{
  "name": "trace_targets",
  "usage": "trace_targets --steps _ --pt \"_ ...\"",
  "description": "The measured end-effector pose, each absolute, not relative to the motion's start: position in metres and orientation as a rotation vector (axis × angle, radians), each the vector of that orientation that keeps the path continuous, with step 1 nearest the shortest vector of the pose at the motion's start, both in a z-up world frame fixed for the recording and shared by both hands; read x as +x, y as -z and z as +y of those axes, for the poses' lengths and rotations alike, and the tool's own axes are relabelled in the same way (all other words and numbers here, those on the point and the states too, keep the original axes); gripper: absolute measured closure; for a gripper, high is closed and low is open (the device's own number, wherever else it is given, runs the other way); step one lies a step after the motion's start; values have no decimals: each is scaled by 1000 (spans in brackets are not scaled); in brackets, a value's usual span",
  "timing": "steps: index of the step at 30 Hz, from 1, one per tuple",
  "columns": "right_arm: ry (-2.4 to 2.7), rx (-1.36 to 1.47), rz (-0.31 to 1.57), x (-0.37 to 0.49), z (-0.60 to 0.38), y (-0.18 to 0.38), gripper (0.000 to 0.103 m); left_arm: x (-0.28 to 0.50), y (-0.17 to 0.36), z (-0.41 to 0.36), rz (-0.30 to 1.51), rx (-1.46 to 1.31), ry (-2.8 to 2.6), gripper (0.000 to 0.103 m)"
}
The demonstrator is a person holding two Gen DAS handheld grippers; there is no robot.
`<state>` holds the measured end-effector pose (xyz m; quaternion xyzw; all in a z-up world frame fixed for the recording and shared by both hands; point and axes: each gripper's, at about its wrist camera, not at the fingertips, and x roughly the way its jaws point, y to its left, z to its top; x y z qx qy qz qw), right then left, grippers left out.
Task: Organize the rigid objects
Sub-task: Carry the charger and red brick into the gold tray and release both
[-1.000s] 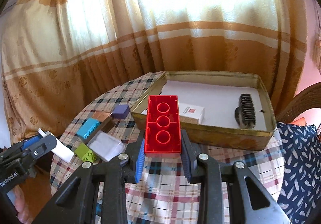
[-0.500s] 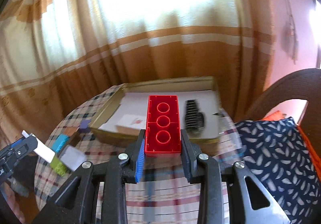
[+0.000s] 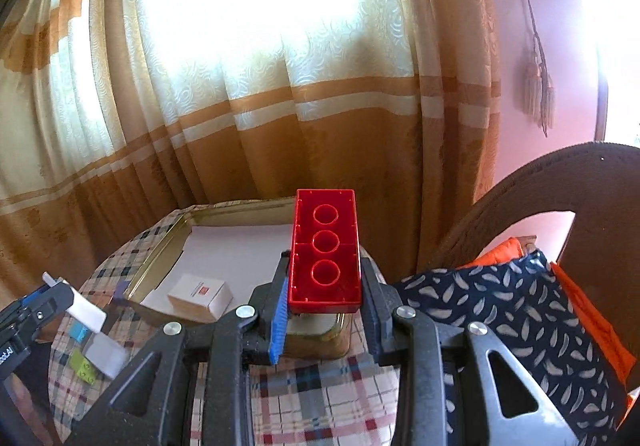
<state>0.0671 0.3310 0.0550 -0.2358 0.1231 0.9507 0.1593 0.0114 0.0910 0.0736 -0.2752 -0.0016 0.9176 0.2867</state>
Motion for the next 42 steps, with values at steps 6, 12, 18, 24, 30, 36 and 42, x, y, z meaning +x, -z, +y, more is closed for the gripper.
trace_targets --steps 6,12,18,24,30,36,42 --pt "-2733 -678 295 45 340 -59 69 -1 -71 129 3 -736 -2417 66" --pt "-2740 -713 209 15 351 -52 69 -22 -51 166 -25 -811 -2377 66" --pt "-2742 -770 194 -13 361 -41 69 -39 -30 192 -25 -875 -2356 66" --pt "-2758 -834 159 -38 364 -33 69 -48 -17 213 4 -912 -2330 66" --pt "-2756 -922 142 -58 365 -22 69 -55 -4 225 35 -963 -2331 66" --pt "-2749 -990 151 -70 364 -10 69 -59 4 233 76 -976 -2343 66" --pt "-2744 -1005 147 -71 365 -4 69 -58 4 240 120 -951 -2365 66"
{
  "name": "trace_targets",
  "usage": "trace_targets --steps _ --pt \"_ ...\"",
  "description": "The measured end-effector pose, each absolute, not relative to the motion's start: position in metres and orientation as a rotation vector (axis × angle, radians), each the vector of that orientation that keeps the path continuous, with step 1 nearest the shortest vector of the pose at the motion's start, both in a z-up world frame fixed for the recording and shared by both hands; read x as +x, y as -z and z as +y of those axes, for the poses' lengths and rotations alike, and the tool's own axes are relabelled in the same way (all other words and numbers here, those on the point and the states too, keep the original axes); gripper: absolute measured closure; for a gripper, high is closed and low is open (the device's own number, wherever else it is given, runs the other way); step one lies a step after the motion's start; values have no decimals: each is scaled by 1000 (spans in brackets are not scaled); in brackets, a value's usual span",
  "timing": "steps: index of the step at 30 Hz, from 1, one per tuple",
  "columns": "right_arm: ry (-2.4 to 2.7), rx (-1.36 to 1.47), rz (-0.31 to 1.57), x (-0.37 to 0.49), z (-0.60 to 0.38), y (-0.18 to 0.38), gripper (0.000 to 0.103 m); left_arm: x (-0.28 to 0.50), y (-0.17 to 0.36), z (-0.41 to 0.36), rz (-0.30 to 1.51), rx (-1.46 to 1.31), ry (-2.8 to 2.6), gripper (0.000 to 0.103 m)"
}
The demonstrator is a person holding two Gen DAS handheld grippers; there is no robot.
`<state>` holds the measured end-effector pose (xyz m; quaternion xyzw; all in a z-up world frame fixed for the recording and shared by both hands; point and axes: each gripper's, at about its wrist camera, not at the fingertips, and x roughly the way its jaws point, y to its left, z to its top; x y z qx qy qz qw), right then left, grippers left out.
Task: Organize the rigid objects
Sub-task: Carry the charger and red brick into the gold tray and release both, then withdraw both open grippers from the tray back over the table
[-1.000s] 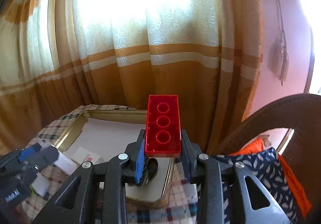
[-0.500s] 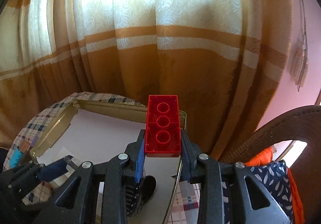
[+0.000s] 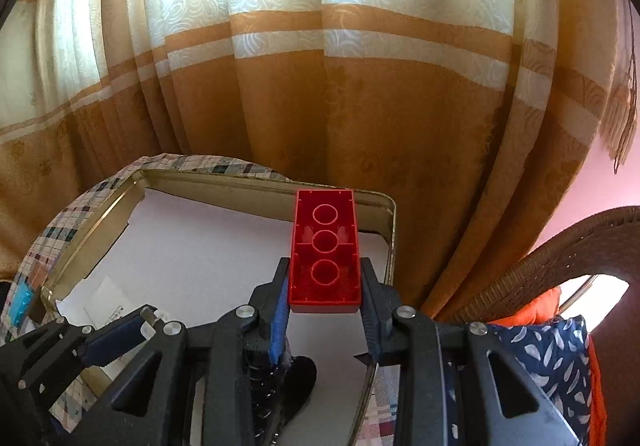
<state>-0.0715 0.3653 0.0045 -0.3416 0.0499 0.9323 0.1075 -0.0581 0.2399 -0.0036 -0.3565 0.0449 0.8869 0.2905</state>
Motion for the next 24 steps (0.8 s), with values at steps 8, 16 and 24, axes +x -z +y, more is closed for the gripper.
trace_targets --steps 8,16,24 --pt "-2779 -1038 176 -75 366 -5 69 -57 6 247 173 -931 -2388 64" --pt "-2827 -796 251 -45 367 -29 20 -50 -17 237 192 -854 -2492 0" --pt "-2750 -591 478 5 359 -34 18 -40 -19 193 138 -901 -2608 0"
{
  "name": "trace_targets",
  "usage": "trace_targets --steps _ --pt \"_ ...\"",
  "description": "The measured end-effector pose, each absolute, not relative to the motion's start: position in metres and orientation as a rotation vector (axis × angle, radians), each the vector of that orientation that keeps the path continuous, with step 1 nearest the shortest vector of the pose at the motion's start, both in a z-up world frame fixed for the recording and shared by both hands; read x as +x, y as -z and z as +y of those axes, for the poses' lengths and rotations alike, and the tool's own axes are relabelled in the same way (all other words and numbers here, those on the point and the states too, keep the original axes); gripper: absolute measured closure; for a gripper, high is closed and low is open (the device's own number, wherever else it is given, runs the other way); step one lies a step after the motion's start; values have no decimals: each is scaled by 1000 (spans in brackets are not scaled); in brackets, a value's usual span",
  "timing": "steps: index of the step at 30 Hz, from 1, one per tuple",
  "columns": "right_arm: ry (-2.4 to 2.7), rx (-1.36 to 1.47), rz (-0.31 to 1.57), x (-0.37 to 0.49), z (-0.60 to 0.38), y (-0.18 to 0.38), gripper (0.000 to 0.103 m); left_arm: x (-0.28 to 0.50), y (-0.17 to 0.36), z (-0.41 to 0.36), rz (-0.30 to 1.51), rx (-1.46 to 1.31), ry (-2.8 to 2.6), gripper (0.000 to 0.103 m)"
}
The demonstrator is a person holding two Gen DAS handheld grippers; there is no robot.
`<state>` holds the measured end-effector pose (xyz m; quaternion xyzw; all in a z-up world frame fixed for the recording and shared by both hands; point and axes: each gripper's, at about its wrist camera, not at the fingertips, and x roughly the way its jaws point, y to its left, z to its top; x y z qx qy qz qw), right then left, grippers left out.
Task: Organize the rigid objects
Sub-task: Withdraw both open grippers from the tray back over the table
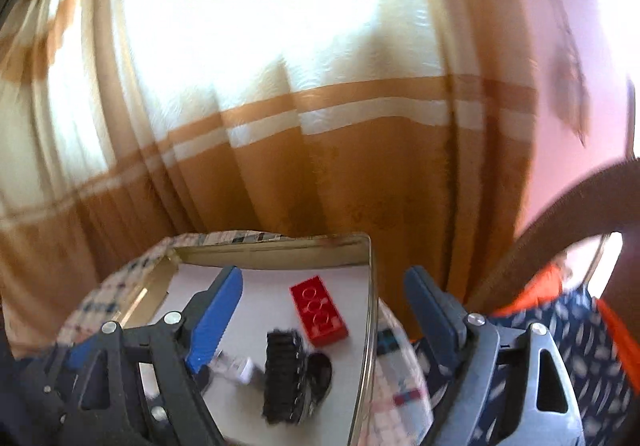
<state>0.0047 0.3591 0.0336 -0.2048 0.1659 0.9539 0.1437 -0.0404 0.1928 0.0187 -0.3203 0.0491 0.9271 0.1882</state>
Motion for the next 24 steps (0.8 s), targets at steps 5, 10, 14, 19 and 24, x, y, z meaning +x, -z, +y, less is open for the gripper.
trace_targets --steps 5,10,14,19,24 --pt "-2734 -540 482 25 331 -24 18 -30 -15 163 175 -874 -2707 0" --pt "-2705 -469 430 38 308 -20 18 -19 -13 138 240 -814 -2793 0" --pt "-2699 -410 383 45 294 -20 18 -15 -9 120 254 -810 -2836 0" --pt "-2701 -371 342 52 284 -23 18 -7 -4 107 288 -770 -2881 0" --pt "-2703 -295 276 67 270 -26 18 -4 -3 93 231 -775 -2878 1"
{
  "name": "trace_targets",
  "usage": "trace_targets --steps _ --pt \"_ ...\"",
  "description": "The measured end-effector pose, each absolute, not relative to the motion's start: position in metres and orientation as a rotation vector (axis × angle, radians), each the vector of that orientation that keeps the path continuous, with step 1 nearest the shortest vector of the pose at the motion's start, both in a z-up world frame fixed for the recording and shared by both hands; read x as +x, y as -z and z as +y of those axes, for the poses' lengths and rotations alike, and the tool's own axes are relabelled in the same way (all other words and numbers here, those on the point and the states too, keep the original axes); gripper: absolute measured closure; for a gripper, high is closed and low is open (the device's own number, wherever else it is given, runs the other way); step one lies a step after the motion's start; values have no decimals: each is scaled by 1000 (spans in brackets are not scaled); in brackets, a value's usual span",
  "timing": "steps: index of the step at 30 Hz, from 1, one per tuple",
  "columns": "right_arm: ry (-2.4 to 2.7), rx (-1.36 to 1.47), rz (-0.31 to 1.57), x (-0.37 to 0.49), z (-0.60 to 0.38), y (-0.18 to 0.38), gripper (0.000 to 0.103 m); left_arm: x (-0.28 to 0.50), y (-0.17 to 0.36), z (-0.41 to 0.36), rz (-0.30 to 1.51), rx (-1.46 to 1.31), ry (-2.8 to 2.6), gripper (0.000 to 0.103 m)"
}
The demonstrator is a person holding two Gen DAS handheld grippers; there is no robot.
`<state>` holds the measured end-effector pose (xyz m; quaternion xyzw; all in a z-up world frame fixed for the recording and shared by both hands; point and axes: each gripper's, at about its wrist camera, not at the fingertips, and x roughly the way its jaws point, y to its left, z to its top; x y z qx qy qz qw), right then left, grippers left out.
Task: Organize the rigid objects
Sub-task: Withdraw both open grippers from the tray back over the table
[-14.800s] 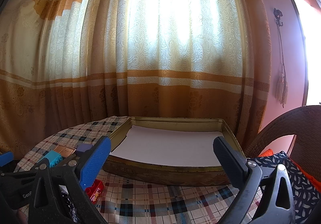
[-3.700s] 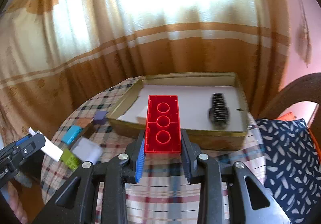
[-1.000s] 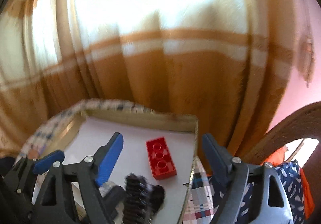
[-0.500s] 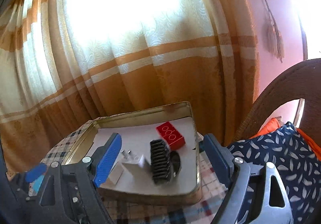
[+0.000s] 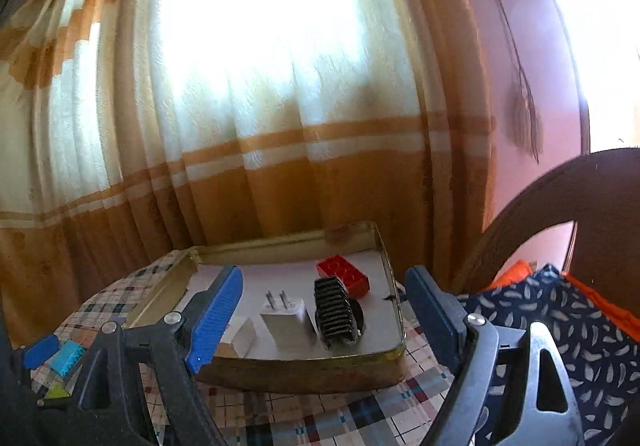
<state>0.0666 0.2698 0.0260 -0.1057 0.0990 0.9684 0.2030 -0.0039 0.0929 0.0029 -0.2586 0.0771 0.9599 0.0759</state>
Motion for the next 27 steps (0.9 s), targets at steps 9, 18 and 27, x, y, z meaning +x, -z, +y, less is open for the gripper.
trace_targets --steps 9,18,27 --pt "-2722 -415 337 65 254 -17 14 3 -3 81 223 -782 -2871 0" --pt "-2724 -411 324 67 243 -17 14 -3 2 55 88 -851 -2866 1" --pt "-2790 -448 313 60 219 -17 14 -6 6 32 76 -888 -2901 1"
